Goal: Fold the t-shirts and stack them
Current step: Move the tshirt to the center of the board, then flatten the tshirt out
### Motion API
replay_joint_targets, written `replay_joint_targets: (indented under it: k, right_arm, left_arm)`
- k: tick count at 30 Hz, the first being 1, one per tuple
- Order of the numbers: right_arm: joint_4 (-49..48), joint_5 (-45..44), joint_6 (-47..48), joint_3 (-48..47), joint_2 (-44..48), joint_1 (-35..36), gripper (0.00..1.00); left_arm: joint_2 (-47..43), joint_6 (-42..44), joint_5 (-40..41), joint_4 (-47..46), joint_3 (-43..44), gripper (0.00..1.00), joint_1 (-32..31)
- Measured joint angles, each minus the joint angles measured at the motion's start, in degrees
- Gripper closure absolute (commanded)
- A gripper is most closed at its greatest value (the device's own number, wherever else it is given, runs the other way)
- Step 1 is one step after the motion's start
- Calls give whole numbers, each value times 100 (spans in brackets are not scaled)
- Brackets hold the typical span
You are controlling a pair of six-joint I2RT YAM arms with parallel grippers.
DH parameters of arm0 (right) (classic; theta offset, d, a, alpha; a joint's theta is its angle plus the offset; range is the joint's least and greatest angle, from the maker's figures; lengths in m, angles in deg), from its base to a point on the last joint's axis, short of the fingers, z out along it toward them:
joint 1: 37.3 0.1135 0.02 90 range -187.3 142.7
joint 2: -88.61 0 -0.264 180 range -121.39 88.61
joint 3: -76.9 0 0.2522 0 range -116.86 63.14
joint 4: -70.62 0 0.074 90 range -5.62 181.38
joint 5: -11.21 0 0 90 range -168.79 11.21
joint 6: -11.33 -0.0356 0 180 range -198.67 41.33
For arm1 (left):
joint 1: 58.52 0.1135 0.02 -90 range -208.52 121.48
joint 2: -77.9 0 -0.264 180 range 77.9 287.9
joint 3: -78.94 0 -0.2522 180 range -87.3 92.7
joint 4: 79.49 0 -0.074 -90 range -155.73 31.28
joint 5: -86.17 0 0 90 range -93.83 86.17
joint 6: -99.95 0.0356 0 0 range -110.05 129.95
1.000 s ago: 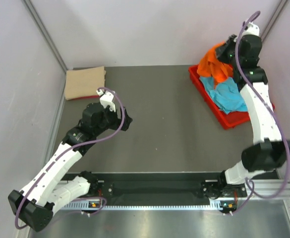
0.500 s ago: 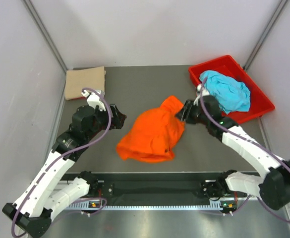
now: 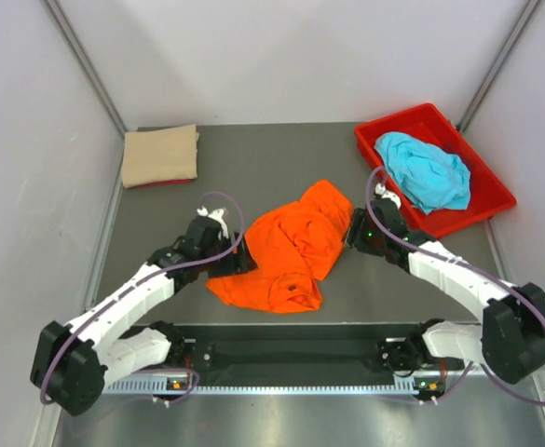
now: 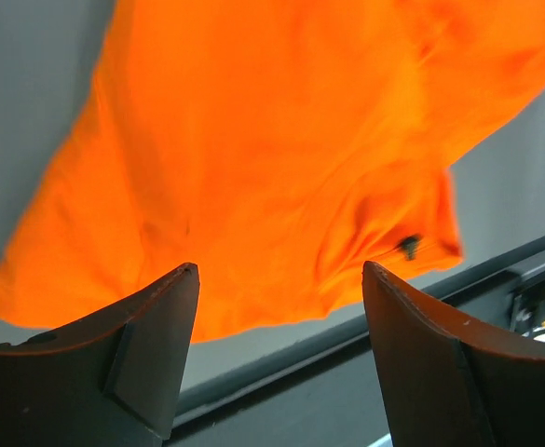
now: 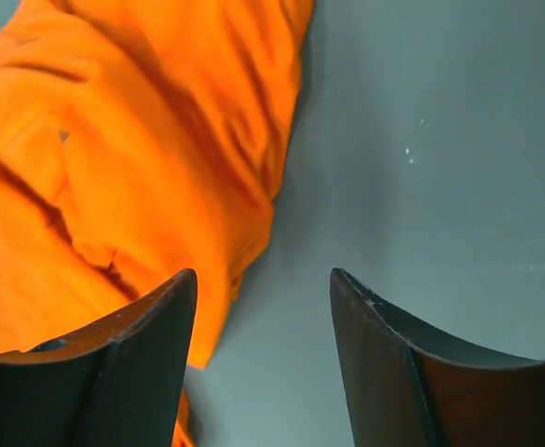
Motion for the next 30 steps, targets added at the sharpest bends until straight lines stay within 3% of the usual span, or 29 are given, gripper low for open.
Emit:
replay_joint_targets:
  k: [9, 11, 12, 13, 14, 15, 16, 20, 24, 27, 30]
  right_arm:
    - [-831, 44, -50, -306, -1631, -24, 41]
    - [-1023, 81, -87, -400, -1930, -31, 57]
    - [-1121, 111, -96, -437, -1987, -33, 62]
    - [-1187, 116, -131, -461, -2028, -33, 77]
    - [-1228, 129, -129, -468, -2044, -33, 86]
    - [-1233, 138, -111, -468, -2044, -33, 100]
    - [-1204, 114, -96, -485, -2041, -37, 100]
    - [-717, -160, -37, -619, -1729, -46, 100]
    - [144, -503, -46, -654, -374, -46, 100]
    - [706, -623, -164, -852, 822, -20, 100]
    - [903, -597, -365, -1032, 1709, 57, 100]
  left_arm:
    - [498, -450, 485, -170, -444, 25, -461]
    - [560, -505, 715, -225, -586, 28, -570]
    - [588, -522, 785, -232, -636, 33, -597]
    - [645, -560, 879, -240, -693, 45, -623]
    - [726, -603, 984, -254, -732, 73, -629]
    - [796, -629, 1067, -271, -748, 86, -634]
    - [890, -612, 1185, -282, -748, 100, -634]
    - [1123, -610, 1449, -343, -662, 100, -649]
    - [1375, -490, 1696, -669, -527, 100, -662]
    - [1989, -249, 2048, -793, 101, 100, -584]
    - [2900, 46, 2245, -850, 1440, 100, -367]
